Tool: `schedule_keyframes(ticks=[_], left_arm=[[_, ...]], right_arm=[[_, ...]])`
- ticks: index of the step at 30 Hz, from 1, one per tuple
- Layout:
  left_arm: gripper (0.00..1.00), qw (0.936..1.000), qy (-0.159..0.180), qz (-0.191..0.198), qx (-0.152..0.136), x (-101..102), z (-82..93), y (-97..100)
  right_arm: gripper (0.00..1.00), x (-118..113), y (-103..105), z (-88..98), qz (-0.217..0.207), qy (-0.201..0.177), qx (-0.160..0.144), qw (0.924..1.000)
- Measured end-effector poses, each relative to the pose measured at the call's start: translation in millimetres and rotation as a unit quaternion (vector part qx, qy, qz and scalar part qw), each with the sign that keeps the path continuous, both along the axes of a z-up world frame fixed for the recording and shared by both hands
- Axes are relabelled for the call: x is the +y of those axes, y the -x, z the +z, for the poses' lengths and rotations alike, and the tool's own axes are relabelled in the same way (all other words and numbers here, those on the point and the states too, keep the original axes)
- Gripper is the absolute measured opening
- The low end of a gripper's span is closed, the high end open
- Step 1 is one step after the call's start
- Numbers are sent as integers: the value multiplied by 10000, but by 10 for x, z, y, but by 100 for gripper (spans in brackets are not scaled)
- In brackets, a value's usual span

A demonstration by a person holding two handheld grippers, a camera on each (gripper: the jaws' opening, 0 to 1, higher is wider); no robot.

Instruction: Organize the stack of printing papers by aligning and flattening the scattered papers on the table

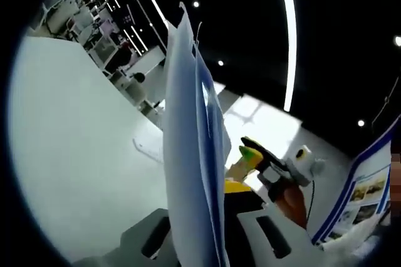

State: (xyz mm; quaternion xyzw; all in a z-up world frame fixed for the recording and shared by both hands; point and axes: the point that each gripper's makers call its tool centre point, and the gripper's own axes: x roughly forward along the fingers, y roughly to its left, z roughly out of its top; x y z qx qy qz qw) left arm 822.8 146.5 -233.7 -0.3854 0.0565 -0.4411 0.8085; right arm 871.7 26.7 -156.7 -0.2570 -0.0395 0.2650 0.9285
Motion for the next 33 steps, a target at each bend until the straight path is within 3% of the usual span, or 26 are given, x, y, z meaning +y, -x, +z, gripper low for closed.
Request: schedule_keyframes(ticks=[7,16,20,25,33], left_arm=[[6,9992,-10,-321,-226,-113,73,135],[6,9975,-65,-584,-391,-210,116,235],[6,9975,-62,-590,-391,-212,114,245],[6,9987,-25,-479,-168,-135,54,155],[6,9989,-58,-427,-189,-121,58,141]], right_arm=[[26,53,-83,-120,-48,62,20,10000],[24,-36,-229,-390,-216,65,350,9991],[24,-52,-220,-399,-234,86,365,9990],[25,-127,-183,-329,-232,60,368,9990],[26,-149,-117,-287,-28,54,589,9982]])
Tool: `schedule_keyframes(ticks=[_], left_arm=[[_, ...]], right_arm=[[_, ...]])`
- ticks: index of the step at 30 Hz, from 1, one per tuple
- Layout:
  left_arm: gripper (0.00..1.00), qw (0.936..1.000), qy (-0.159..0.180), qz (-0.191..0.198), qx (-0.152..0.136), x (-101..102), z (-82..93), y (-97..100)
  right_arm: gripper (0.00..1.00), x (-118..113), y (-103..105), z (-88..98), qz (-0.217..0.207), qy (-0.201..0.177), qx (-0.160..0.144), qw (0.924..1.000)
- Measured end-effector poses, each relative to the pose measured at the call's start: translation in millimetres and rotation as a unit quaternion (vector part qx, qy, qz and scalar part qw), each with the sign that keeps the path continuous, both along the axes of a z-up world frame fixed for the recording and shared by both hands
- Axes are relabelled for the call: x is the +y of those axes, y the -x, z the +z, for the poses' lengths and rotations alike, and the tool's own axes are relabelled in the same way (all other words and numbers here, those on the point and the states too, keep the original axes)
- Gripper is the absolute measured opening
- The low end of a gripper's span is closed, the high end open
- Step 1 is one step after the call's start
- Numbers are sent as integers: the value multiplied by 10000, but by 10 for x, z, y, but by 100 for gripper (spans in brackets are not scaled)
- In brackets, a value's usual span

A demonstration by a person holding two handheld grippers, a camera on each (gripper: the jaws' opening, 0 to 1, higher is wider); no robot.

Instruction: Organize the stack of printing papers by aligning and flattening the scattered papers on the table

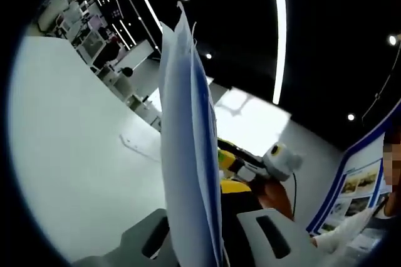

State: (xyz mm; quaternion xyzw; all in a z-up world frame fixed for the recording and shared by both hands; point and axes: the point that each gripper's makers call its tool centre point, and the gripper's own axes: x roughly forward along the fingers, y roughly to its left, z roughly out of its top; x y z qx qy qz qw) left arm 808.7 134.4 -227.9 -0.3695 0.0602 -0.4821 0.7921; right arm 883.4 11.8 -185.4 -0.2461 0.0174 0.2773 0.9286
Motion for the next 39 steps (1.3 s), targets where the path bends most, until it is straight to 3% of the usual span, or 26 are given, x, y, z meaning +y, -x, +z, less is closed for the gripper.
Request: schedule_keyframes(ticks=[10,15,22,33,39], left_arm=[[6,9998,-66,133,139,54,-69,-66],[6,9997,-24,226,58,120,-12,-71],[6,9991,81,420,82,264,1,-138],[6,9966,290,770,-104,583,155,-178],[6,9950,377,917,-134,682,186,-166]], right_arm=[[29,24,98,1,250,75,243,9994],[30,51,141,-6,446,-273,500,9974],[35,-8,144,-44,451,-387,698,9958],[40,-162,180,-32,540,-674,1002,9912],[43,-211,226,1,710,-1117,1242,9834]])
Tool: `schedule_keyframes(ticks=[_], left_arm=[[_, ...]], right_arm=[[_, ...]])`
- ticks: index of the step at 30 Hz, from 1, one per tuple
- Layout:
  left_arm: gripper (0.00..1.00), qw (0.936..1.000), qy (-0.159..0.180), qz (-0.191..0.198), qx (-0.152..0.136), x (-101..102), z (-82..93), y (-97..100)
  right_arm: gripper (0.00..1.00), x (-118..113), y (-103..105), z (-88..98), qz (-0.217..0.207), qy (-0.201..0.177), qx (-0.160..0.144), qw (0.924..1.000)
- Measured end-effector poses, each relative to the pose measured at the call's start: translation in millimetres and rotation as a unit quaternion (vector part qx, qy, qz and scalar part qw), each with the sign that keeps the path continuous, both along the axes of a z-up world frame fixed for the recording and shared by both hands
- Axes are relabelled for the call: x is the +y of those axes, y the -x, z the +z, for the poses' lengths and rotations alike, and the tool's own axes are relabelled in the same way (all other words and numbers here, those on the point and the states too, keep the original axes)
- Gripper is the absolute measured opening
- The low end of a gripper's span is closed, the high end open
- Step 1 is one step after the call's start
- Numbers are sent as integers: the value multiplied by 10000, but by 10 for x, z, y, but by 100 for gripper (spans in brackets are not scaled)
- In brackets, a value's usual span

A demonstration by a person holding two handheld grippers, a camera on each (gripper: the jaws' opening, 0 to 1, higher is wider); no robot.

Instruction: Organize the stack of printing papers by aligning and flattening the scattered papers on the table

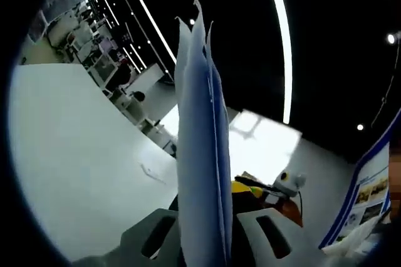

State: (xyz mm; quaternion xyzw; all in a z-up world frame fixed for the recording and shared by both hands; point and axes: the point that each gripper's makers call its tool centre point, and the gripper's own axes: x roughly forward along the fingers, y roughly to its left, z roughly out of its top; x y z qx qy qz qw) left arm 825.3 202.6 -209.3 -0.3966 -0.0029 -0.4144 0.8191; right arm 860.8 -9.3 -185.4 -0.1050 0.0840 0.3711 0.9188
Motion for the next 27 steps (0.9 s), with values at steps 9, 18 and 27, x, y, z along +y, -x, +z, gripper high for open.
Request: schedule_keyframes(ticks=[9,18,27], left_arm=[[6,9999,72,-36,-93,11,57,-19],[6,9955,165,-378,-858,-110,355,242],[6,9897,282,-609,-1266,-183,488,435]], right_arm=[[45,232,254,165,1046,-1292,481,9849],[50,602,576,347,2159,-2506,1057,9378],[58,863,851,428,2648,-2690,1068,9199]])
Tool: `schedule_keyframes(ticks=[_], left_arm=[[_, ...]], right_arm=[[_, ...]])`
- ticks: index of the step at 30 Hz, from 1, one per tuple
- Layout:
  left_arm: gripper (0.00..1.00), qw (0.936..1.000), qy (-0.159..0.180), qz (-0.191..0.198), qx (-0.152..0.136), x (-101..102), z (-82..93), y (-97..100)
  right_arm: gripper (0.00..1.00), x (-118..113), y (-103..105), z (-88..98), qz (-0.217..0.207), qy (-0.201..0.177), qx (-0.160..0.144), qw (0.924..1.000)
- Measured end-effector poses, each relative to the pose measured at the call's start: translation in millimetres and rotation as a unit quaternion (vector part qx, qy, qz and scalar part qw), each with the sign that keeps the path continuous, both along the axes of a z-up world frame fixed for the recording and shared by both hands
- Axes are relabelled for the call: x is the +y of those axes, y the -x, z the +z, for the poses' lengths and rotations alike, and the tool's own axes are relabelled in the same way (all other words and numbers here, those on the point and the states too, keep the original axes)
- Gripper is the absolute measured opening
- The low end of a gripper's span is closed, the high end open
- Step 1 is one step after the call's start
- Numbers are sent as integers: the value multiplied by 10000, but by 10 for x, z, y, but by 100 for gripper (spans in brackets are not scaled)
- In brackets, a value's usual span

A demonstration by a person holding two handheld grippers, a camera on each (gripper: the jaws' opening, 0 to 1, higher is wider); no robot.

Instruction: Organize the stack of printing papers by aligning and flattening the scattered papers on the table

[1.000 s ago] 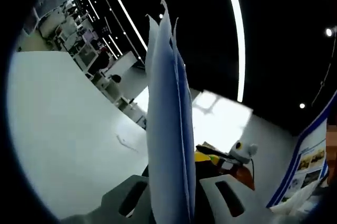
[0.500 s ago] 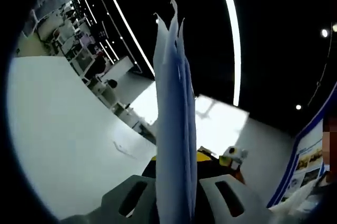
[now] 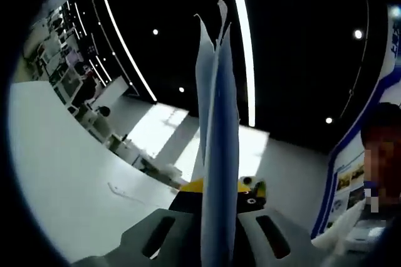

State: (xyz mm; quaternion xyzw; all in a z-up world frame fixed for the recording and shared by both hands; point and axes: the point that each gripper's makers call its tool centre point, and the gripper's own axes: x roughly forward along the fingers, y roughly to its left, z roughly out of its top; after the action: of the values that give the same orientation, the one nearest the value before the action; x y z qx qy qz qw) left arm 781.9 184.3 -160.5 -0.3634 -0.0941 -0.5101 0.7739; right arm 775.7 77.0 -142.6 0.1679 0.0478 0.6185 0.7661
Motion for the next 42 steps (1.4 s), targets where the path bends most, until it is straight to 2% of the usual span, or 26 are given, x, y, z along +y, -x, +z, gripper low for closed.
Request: schedule_keyframes(ticks=[3,6,12,15,19,22,23,25,27,33,37,39,42], left_arm=[[6,9998,-15,-146,-113,-52,30,81],[6,9997,-35,-160,-166,-79,46,109],[6,9995,-13,-243,-212,-85,55,126],[6,9983,-66,-484,-305,-141,69,184],[6,9946,-65,-932,-444,-243,106,317],[6,9905,-45,-1275,-517,-323,123,434],[6,9873,-20,-1501,-522,-360,128,502],[6,9851,-58,-1619,-579,-409,122,563],[6,9854,-135,-1599,-567,-433,99,574],[6,9876,-147,-1497,-444,-423,59,534],[7,9901,-117,-1368,-296,-392,34,440],[7,9927,-184,-1152,-296,-377,12,367],[10,9959,-201,-852,-228,-343,-13,275]], right_arm=[[61,76,64,11,123,-59,42,9999],[62,87,31,-14,83,33,-21,10000],[62,24,-64,-65,9,82,50,10000],[62,-11,-128,-106,-93,145,79,9998],[59,63,-50,-102,150,153,-14,9998],[48,189,141,-158,598,303,-115,9977],[43,251,243,-181,828,381,-218,9956],[34,306,341,-205,1107,489,-350,9920],[22,339,440,-231,1294,586,-534,9884],[0,316,421,-196,1277,575,-566,9885],[0,335,375,-206,1170,585,-578,9897],[0,337,328,-220,1091,621,-476,9909],[0,291,178,-235,738,649,-291,9947]])
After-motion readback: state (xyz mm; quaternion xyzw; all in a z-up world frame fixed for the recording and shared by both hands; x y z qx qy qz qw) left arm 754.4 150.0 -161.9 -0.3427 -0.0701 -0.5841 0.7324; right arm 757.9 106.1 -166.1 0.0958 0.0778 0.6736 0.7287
